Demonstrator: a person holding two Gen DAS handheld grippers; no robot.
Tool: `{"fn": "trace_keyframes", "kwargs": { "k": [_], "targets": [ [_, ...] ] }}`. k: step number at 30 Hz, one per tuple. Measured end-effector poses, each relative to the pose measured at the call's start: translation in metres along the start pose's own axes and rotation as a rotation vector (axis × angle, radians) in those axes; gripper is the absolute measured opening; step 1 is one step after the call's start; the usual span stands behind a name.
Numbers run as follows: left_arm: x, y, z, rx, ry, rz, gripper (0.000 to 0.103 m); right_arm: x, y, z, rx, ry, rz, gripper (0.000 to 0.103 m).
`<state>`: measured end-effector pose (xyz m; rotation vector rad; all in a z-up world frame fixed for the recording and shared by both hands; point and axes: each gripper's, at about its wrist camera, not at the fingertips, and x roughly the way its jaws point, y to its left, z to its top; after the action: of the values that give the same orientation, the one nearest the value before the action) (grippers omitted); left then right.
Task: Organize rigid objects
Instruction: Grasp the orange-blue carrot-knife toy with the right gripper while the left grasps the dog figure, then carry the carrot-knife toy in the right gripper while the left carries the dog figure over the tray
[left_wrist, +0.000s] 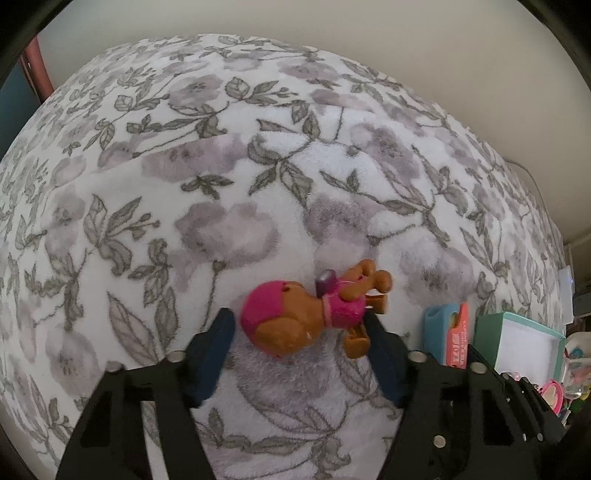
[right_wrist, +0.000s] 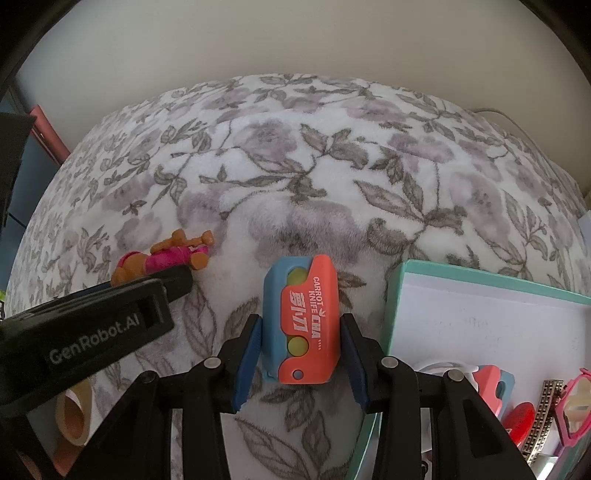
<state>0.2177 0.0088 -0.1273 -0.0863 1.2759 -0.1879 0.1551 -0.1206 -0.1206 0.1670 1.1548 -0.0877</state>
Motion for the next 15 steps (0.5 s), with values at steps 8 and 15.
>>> {"fn": "trace_keyframes", "kwargs": {
  "k": [8, 15],
  "targets": [
    [0.0015, -0.0029, 0.0026, 0.001, 0.010, 0.001, 0.065, -0.0006, 0.0002, -0.0014, 0.001, 0.011, 0.004, 0.045],
    [-0.0031, -0.0011, 0.0019, -0.008, 0.028, 0.029, 0.065, -0.0031, 0.0009, -0.0056, -0.003, 0.028, 0.014, 0.045]
  ]
}}
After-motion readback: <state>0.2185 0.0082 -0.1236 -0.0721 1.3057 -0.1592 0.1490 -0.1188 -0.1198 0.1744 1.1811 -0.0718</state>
